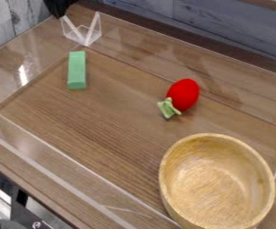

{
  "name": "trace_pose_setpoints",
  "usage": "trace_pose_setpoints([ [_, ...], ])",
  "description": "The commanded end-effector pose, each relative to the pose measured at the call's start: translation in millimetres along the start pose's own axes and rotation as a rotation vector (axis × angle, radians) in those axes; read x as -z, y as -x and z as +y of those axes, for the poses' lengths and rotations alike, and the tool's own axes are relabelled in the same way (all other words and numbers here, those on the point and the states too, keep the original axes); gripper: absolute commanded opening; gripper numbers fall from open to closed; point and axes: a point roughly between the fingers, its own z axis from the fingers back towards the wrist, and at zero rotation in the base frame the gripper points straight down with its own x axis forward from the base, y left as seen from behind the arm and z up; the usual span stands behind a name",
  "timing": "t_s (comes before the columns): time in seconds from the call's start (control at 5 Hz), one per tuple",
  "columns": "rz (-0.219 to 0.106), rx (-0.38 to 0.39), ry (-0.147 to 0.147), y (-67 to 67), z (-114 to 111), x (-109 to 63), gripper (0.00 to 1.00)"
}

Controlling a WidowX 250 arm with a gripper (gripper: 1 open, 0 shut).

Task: Move the red object to the right side of the table

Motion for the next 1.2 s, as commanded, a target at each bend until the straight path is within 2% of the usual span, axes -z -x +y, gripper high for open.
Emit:
trace_pose_setpoints([
  [0.0,-0.055,-0.006,-0.013,-13.9,9,-18.3,0.0],
  [0.4,-0.04,0.091,0.007,-4.6,8,-8.8,0.0],
  [0.8,-0.022,0.064,-0.001,-7.5,5,-0.3,0.0],
  [1.0,-0.023,0.104,0.016,-5.7,-3,2.8,0.0],
])
